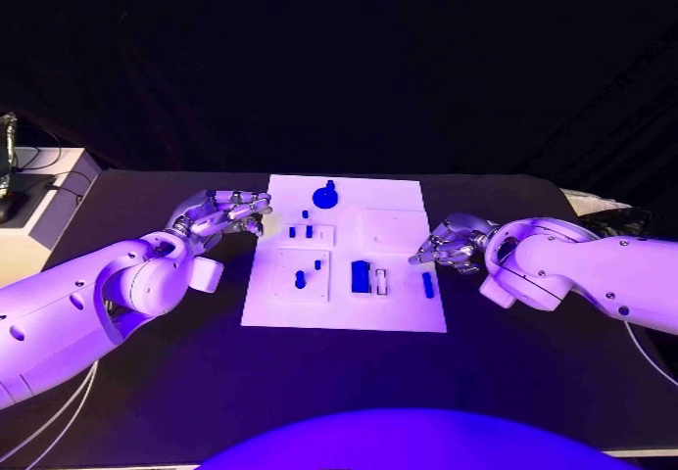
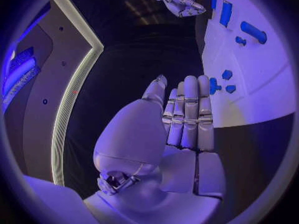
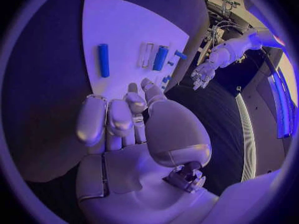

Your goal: Assemble the parts on the task board

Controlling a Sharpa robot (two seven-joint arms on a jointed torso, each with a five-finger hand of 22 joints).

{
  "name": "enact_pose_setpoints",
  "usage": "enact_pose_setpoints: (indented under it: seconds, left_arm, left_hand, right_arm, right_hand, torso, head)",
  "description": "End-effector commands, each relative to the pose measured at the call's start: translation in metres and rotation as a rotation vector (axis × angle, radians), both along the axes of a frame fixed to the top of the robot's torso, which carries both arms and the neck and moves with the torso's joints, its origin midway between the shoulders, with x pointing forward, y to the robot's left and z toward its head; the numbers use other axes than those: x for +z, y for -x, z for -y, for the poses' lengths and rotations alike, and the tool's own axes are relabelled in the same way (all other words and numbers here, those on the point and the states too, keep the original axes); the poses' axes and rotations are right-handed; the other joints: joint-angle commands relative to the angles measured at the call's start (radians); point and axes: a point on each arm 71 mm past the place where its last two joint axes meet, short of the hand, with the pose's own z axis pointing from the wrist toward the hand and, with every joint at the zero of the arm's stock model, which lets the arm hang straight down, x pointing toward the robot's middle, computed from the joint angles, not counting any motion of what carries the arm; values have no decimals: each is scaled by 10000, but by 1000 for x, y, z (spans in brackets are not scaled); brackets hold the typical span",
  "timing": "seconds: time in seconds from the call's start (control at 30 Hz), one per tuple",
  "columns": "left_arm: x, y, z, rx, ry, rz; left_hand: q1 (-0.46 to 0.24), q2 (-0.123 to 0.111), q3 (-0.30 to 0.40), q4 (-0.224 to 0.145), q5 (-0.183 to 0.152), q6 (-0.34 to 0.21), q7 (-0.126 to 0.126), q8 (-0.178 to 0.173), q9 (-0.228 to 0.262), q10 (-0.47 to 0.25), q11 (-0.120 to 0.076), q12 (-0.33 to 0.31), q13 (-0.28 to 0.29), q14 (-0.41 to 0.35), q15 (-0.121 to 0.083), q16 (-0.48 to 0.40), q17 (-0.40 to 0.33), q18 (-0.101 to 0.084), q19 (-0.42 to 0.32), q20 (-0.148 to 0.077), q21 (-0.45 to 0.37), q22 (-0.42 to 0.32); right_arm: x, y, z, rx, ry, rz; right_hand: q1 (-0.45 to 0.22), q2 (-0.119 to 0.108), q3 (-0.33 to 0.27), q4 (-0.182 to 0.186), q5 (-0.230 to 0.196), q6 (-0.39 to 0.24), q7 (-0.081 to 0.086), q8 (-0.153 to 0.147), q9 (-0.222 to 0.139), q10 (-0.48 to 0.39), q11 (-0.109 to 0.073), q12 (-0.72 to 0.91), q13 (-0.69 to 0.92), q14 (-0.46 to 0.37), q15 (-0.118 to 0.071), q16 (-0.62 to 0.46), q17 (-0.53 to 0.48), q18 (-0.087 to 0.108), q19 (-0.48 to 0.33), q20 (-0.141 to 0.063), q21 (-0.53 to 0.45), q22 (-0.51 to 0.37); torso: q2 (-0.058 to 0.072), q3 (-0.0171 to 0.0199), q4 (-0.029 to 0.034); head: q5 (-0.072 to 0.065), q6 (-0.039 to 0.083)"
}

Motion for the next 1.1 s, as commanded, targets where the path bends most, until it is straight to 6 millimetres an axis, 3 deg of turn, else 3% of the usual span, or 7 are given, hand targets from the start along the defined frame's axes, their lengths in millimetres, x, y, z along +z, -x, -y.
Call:
enact_pose_setpoints:
  seconds: [0.03, 0.23, 0.43, 0.73, 0.87, 0.97, 1.1]
  left_arm:
    - [0, 2, 2, -87, 159, 136]
    - [-1, 4, 3, -135, 180, 94]
    - [-2, 5, 3, -161, 189, 70]
    - [-2, 5, 2, -176, 180, 38]
    - [-3, 6, 2, -167, 167, 17]
    - [-3, 6, 2, -171, 151, -27]
    - [-5, 6, 1, -190, 133, -88]
  left_hand:
    - [-56, -5, 39, -14, -26, -43, -11, 57, 8, -13, -17, 60, -12, -31, 54, -63, -12, 141, 59, 39, -29, 9]
    - [-56, -5, 39, -14, -26, -43, -11, 57, 8, -13, -17, 60, -12, -31, 54, -63, -12, 141, 59, 39, -29, 9]
    - [-56, -5, 39, -14, -26, -43, -11, 57, 8, -13, -17, 60, -12, -31, 54, -63, -12, 141, 59, 39, -29, 9]
    - [-56, -5, 39, -14, -26, -43, -11, 57, 8, -13, -17, 60, -12, -31, 54, -63, -12, 141, 59, 39, -29, 9]
    - [-75, 2, 30, -9, -26, -33, -12, 52, 7, -11, -17, 59, -14, -27, 53, -60, -10, 134, 68, 34, -50, 32]
    - [-75, 2, 30, -9, -26, -33, -12, 52, 7, -11, -17, 59, -14, -27, 53, -60, -10, 134, 68, 34, -50, 32]
    - [-75, 20, 37, -3, -25, -40, -4, 48, 7, -19, -16, 56, -13, -23, 54, -56, -9, 135, 72, 33, -54, 35]
  right_arm:
    - [-3, 3, 7, 425, 1012, -349]
    - [-6, 5, 16, 205, 2146, -680]
    - [-10, 8, 18, 199, 2901, -980]
    - [-18, 10, 10, 415, 3330, -1099]
    - [-20, 10, 6, 524, 3390, -1114]
    - [-22, 10, 1, 627, 3367, -1118]
    - [-24, 11, -5, 738, 3305, -1129]
  right_hand:
    - [-144, 9, 76, 53, 30, 195, -19, -27, -510, 104, -8, 12, 53, 13, 75, 67, 34, -139, 14, 30, 84, 1453]
    - [-424, -160, -76, 537, 34, 528, -133, 4, -725, 294, -77, 22, 110, 20, 24, 65, 28, -169, 53, -25, 226, 1483]
    - [-529, -529, -172, 1289, -3, 614, -224, 33, 92, 352, -117, -53, 214, 29, -14, 70, 53, -199, 52, -70, 256, 1489]
    - [-693, -1081, 165, 2035, -116, 594, -251, 56, 751, 357, -132, -66, 268, 32, -25, 91, 63, -205, 44, -76, 255, 1489]
    - [-780, -1338, 340, 2356, -193, 571, -257, 50, 940, 341, -131, -80, 262, 29, -26, 84, 45, -205, 40, -75, 249, 1487]
    - [-784, -1654, 544, 2718, -325, 548, -256, 45, 1047, 328, -128, -99, 250, 24, -21, 64, 17, -201, 30, -75, 215, 1479]
    - [-695, -1802, 594, 2917, -420, 550, -253, 50, 1111, 316, -125, -111, 239, 22, -23, 51, -3, -199, 30, -75, 201, 1476]
  torso:
    - [8, 8, -3]
    - [18, -8, 25]
    - [16, -19, 32]
    - [17, -19, 35]
    - [21, -17, 29]
    - [21, -18, 22]
    - [14, -11, 23]
  head:
    - [-54, -5]
    - [-121, -9]
    - [-189, -27]
    - [-237, -41]
    - [-210, -48]
    - [-198, -76]
    - [-179, -85]
